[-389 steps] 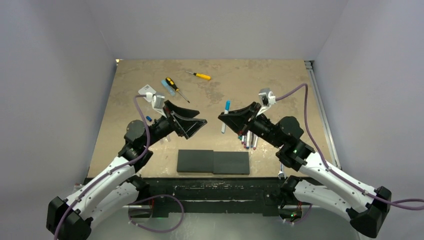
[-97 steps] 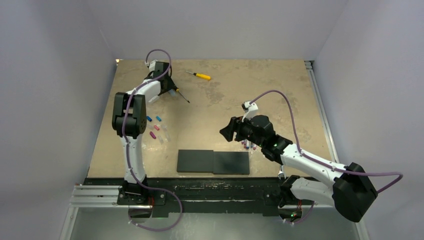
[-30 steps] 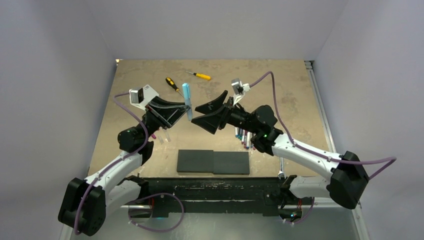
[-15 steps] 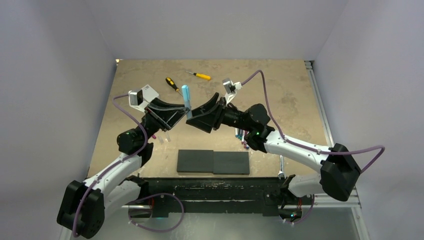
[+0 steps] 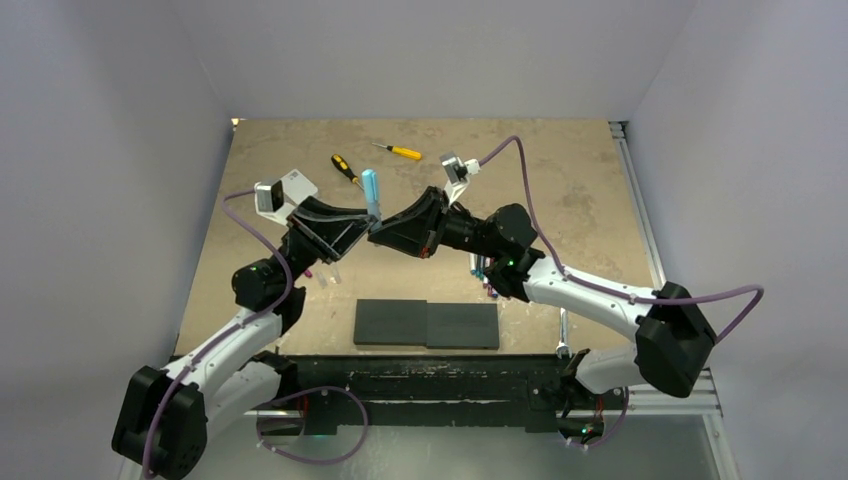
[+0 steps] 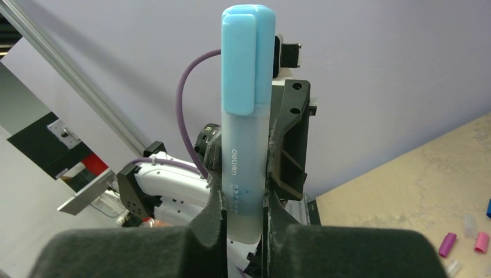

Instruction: Open the pen caps

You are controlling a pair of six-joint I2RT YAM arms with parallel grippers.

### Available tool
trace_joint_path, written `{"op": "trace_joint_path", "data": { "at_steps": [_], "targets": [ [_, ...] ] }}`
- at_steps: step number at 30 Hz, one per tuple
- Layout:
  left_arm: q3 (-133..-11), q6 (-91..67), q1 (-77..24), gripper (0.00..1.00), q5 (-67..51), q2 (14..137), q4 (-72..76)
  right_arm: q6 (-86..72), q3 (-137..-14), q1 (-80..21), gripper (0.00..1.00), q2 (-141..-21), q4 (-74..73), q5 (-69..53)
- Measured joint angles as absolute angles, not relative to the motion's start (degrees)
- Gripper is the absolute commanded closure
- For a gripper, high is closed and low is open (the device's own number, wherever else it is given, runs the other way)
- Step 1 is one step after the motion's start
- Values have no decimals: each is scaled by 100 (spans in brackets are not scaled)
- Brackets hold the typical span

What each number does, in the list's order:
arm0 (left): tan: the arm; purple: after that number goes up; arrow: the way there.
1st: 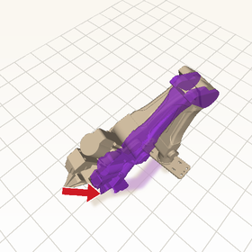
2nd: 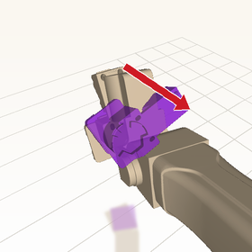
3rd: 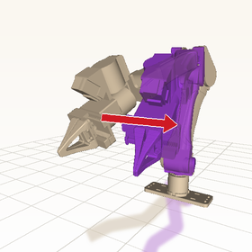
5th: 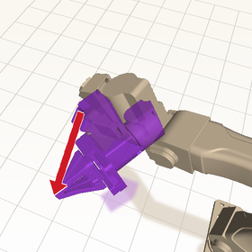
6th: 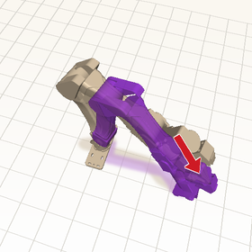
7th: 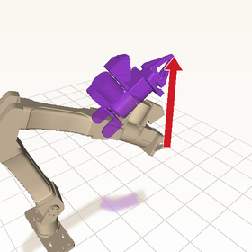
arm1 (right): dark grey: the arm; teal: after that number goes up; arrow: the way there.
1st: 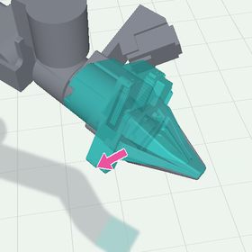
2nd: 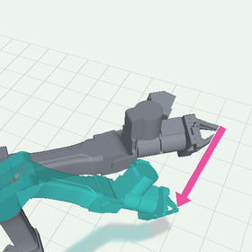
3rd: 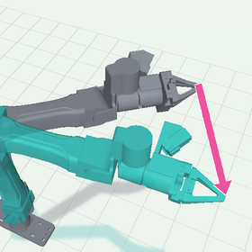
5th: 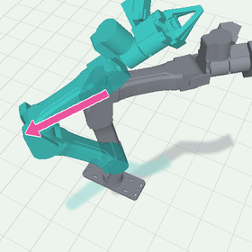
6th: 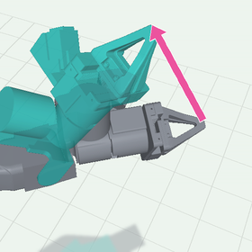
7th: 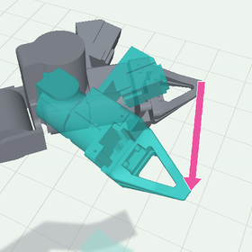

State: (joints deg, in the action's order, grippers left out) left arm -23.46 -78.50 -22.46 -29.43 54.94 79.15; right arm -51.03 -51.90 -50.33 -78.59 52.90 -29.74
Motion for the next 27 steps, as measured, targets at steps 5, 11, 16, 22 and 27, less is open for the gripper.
{"op": "trace_joint_path", "data": {
  "at_steps": [5, 11, 16, 22, 27],
  "targets": [
    [-2346, -7738, -2257, 28, -2963, 5352, 7505, -4713, -5188, -5057, 100, -7634, 4790, -2812],
    [-2665, -6947, -2265, 6, -2814, 4709, 5774, -3557, -5179, -5074, 100, -6632, 3223, -1931],
    [-3590, -5972, -2265, 6, -2657, 4661, 4506, -2797, -5179, -5074, 100, -6086, 2104, -1046],
    [-4794, -5203, -2300, 7, -2812, 5572, 3699, -2331, -5179, -5072, 100, -6108, 1074, -370],
    [-5430, -4484, -2624, 15, -2821, 6187, 2521, -2215, -5179, -5074, 100, -6110, 803, -204]
  ]
}}
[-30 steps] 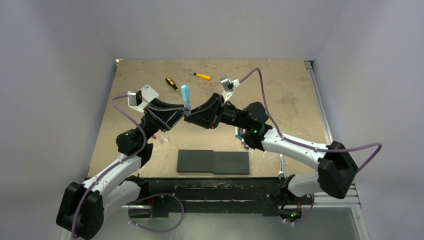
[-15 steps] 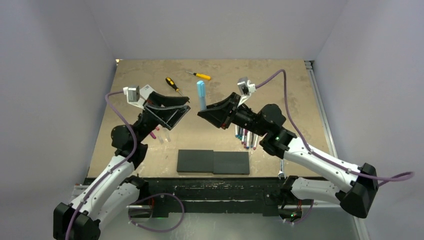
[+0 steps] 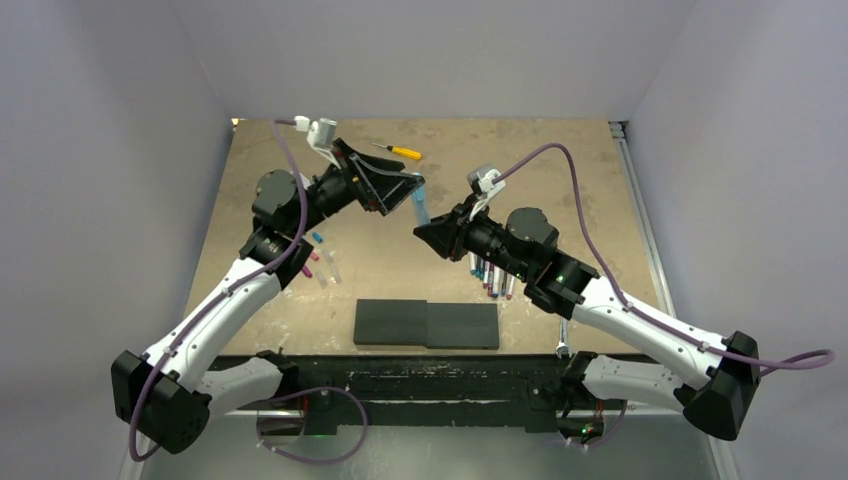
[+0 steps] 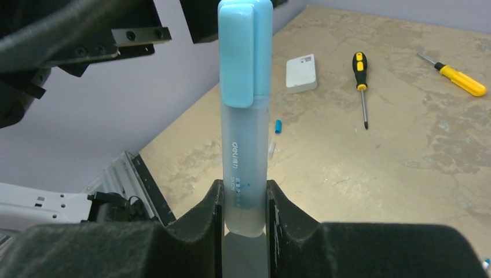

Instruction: Open the pen caps

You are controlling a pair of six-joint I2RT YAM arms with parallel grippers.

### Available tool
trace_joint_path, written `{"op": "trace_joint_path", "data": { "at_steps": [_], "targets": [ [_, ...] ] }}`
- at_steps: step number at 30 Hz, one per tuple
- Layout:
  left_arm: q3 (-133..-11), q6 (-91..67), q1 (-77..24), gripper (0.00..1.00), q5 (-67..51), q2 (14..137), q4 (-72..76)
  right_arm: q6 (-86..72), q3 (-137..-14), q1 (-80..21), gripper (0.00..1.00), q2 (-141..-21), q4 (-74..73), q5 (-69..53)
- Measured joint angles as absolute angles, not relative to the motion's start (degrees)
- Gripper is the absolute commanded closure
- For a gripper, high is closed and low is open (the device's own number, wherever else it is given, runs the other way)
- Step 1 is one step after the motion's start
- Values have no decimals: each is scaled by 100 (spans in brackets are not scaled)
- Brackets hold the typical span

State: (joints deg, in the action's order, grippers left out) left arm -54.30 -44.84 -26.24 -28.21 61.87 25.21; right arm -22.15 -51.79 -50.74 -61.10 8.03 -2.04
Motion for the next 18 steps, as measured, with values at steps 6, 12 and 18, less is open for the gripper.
{"op": "trace_joint_path", "data": {
  "at_steps": [6, 12, 18],
  "targets": [
    [-5717, -3817, -3168, 51, -2718, 6357, 1540, -2165, -5179, -5074, 100, -6110, 705, -148],
    [-5756, -3607, -3267, 84, -2624, 6418, 1186, -2147, -5179, -5092, 100, -6110, 694, -95],
    [-5798, -3583, -3319, 100, -2569, 6429, 1105, -2084, -5179, -5100, 96, -6132, 683, -67]
  ]
}}
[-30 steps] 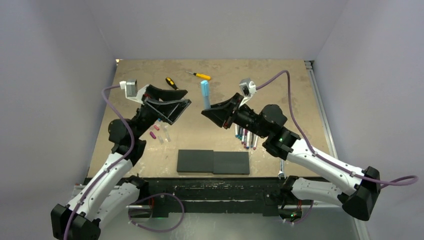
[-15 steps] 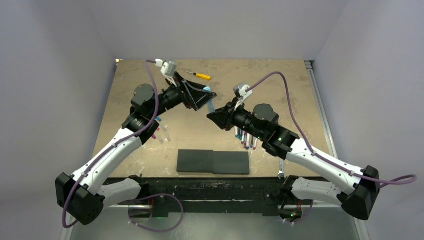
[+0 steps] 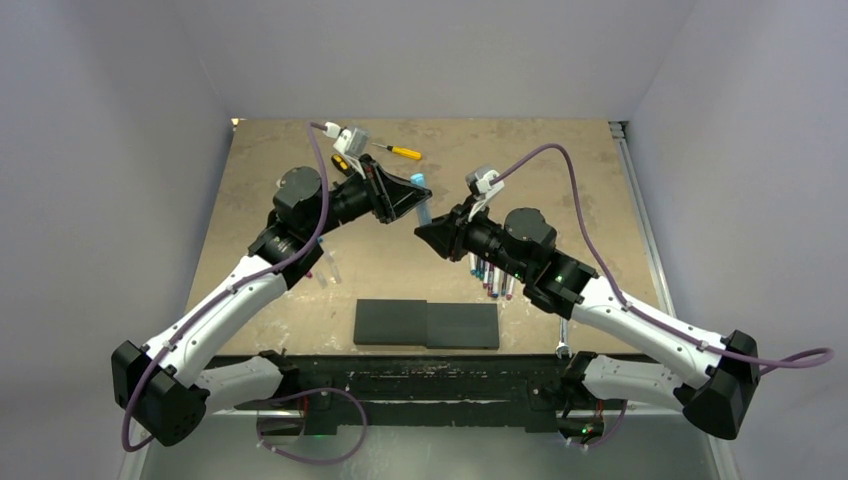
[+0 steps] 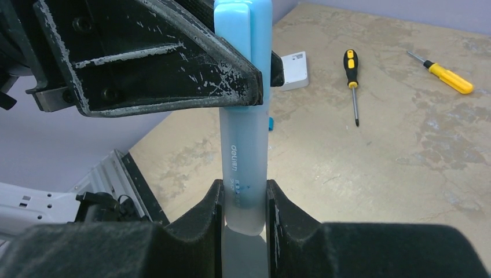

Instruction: Open the pen caps

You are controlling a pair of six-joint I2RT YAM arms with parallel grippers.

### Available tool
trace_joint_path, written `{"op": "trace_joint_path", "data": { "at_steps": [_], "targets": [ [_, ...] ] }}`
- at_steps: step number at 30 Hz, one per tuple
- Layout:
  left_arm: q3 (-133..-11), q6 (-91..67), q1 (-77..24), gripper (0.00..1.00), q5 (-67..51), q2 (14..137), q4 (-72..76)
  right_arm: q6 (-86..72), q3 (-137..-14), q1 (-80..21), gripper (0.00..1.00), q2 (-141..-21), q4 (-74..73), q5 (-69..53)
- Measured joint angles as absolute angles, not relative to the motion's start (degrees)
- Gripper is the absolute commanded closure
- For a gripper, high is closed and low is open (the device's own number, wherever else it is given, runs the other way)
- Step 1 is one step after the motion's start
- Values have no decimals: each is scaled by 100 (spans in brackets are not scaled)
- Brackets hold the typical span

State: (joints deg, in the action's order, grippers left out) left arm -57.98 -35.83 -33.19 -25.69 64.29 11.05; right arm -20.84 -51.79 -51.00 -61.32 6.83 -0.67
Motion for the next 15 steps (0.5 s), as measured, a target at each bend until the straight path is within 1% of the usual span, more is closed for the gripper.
{"op": "trace_joint_path", "data": {
  "at_steps": [2, 3, 4, 5, 7, 10, 13, 15],
  "targets": [
    [-5798, -3586, -3321, 100, -2539, 6425, 1107, -2075, -5177, -5100, 55, -6132, 692, -71],
    [-5795, -3586, -3328, 100, -2523, 6414, 1109, -2075, -5162, -5100, 39, -6117, 711, -80],
    [-5795, -3592, -3332, 100, -2515, 6399, 1114, -2071, -5124, -5100, 30, -6082, 762, -102],
    [-5765, -3590, -3343, 100, -2493, 6364, 1166, -2126, -5085, -5100, 23, -6029, 779, -158],
    [-5660, -3627, -3345, 100, -2469, 6248, 1332, -2244, -4974, -5098, 18, -5898, 829, -314],
    [-5505, -3780, -3345, 100, -2532, 6128, 1706, -2429, -4831, -5059, 16, -5660, 980, -716],
    [-5349, -4093, -3343, 100, -2808, 6132, 2248, -2694, -4812, -4862, 18, -5535, 1234, -1142],
    [-5190, -4394, -3343, 100, -3052, 6154, 2707, -2967, -4792, -4563, 23, -5472, 1520, -1568]
  ]
}}
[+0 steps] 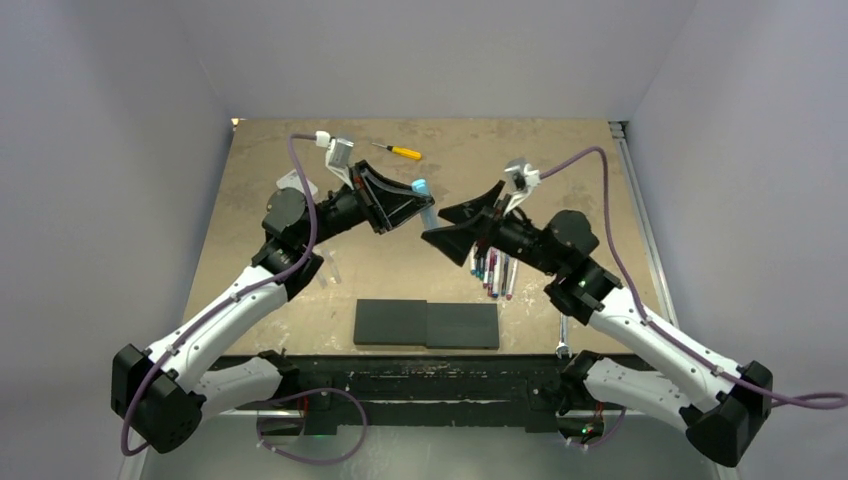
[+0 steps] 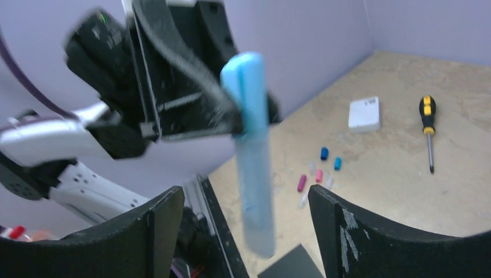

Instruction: Open the pen caps

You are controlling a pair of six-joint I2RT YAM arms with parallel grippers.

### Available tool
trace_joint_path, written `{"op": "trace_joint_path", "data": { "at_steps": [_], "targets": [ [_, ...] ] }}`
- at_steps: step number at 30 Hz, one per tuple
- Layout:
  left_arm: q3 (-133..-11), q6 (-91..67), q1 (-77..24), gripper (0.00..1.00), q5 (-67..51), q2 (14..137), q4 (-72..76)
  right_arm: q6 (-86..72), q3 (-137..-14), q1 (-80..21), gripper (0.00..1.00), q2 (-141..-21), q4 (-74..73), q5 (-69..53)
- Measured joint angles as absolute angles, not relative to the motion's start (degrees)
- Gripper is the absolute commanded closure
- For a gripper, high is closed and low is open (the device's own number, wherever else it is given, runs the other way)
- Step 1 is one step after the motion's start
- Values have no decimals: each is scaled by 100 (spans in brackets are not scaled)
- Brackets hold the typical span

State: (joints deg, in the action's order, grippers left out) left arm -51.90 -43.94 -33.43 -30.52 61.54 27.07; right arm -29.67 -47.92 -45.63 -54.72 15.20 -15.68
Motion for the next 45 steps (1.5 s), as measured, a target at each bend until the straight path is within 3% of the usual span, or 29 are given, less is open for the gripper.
{"op": "trace_joint_path", "data": {
  "at_steps": [3, 6, 11, 20, 30, 33, 36, 37, 45],
  "targets": [
    [-4971, -4893, -3343, 100, -3380, 6250, 3424, -3568, -4606, -3870, 35, -5419, 2180, -2300],
    [-4814, -5378, -3343, 100, -3640, 6372, 4071, -4051, -4473, -3492, 36, -5494, 2668, -2856],
    [-4722, -5758, -3341, 100, -3809, 6407, 4598, -4547, -4464, -3461, 36, -5739, 3277, -3638],
    [-4722, -5859, -3341, 100, -3859, 6418, 4834, -4904, -4466, -3461, 58, -6007, 3776, -4097],
    [-4700, -5793, -3341, 100, -3852, 6440, 4816, -5470, -4469, -3503, 60, -6416, 4340, -4300],
    [-4700, -5743, -3341, 100, -3850, 6440, 4748, -5509, -4477, -3575, 72, -6471, 4338, -4294],
    [-4700, -5712, -3341, 100, -3833, 6440, 4683, -5472, -4510, -3669, 96, -6493, 4296, -4259],
    [-4700, -5714, -3341, 100, -3828, 6440, 4659, -5428, -4512, -3688, 100, -6488, 4292, -4254],
    [-4709, -5627, -3339, 100, -3627, 6401, 4307, -4875, -4517, -3739, 100, -6300, 3699, -3892]
  ]
}}
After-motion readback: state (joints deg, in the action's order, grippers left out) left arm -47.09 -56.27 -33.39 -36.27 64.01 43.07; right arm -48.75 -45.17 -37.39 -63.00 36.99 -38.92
